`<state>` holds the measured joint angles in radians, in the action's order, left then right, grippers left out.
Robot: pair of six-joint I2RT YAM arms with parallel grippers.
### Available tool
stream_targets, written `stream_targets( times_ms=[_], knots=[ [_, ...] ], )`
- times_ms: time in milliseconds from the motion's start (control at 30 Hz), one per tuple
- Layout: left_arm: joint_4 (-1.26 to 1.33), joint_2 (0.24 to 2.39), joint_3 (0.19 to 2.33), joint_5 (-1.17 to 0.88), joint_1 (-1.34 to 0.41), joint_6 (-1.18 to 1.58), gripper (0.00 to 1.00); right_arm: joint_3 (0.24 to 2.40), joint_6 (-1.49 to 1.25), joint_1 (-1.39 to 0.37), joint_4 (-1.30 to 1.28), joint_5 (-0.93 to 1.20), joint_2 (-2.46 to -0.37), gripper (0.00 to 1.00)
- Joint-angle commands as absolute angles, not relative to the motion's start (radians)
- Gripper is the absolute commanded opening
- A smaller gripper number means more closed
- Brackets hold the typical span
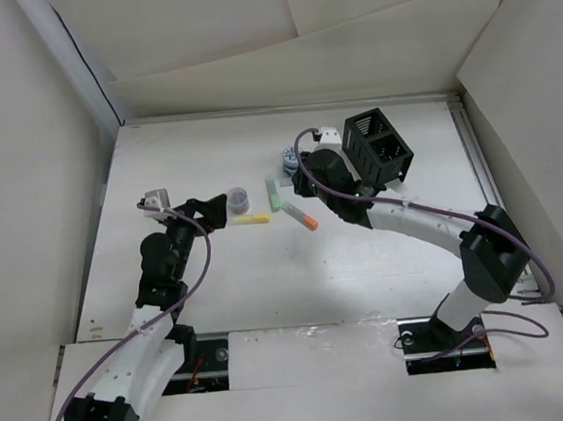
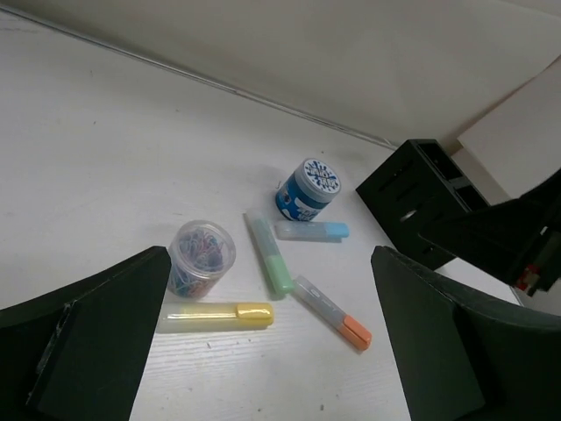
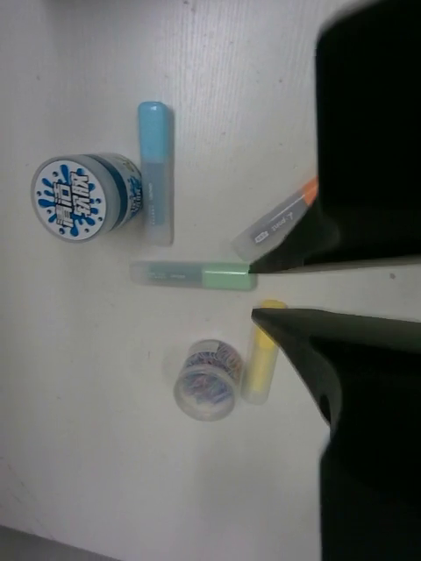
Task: Sort the stationery into containers
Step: Pick up the stationery from the center of the board.
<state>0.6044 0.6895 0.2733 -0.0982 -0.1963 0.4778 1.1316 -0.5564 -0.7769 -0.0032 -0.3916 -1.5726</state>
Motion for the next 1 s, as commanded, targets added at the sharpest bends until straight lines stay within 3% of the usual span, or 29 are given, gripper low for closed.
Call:
stream_targets(
  times_ms=[0, 67, 300, 333, 400, 433, 467, 600, 767, 800, 833, 867, 933, 967],
  knots=[
    [0.638, 0.69, 0.319, -0.126, -0.198, 0.5, 1.0, 1.224, -0.551, -0.759, -0.018, -0.374, -1.62, 0.23],
    [0.617, 0.741, 0.356, -0.115, -0.198, 0.561, 1.0, 1.265, -0.551, -0.735, -0.031, -0.353, -1.656, 0.0],
    [0.678, 0.825, 0.382, -0.204, -0.307, 0.469, 1.0, 1.397, -0.492, -0.684, -0.077, -0.35, -1.752, 0.01],
    [0.663, 0.825, 0.382, -0.183, -0.307, 0.491, 1.0, 1.417, -0.492, -0.672, -0.103, -0.339, -1.782, 0.25],
    [0.628, 0.851, 0.399, -0.141, -0.307, 0.491, 1.0, 1.459, -0.483, -0.663, -0.126, -0.339, -1.815, 0.53],
    [0.599, 0.864, 0.423, -0.141, -0.307, 0.491, 1.0, 1.492, -0.474, -0.663, -0.126, -0.339, -1.845, 0.75],
    [0.598, 0.874, 0.423, -0.141, -0.307, 0.491, 1.0, 1.509, -0.474, -0.663, -0.147, -0.339, -1.864, 0.83],
    [0.621, 0.923, 0.436, -0.205, -0.307, 0.511, 1.0, 1.637, -0.474, -0.634, -0.233, -0.304, -1.966, 1.0],
    [0.621, 0.924, 0.436, -0.164, -0.282, 0.544, 1.0, 1.764, -0.465, -0.623, -0.304, -0.302, -2.08, 1.0],
    [0.621, 0.923, 0.424, -0.164, -0.273, 0.545, 0.86, 1.776, -0.465, -0.623, -0.314, -0.317, -2.092, 1.0],
    [0.621, 0.914, 0.423, -0.155, -0.262, 0.555, 0.63, 1.787, -0.465, -0.614, -0.328, -0.331, -2.104, 1.0],
    [0.621, 0.914, 0.413, -0.141, -0.262, 0.564, 0.49, 1.807, -0.465, -0.614, -0.328, -0.343, -2.115, 1.0],
    [0.612, 0.914, 0.413, -0.12, -0.262, 0.565, 0.29, 1.833, -0.483, -0.603, -0.363, -0.344, -2.154, 1.0],
    [0.598, 0.914, 0.413, -0.12, -0.262, 0.565, 0.29, 1.844, -0.483, -0.603, -0.364, -0.344, -2.164, 1.0]
  ],
)
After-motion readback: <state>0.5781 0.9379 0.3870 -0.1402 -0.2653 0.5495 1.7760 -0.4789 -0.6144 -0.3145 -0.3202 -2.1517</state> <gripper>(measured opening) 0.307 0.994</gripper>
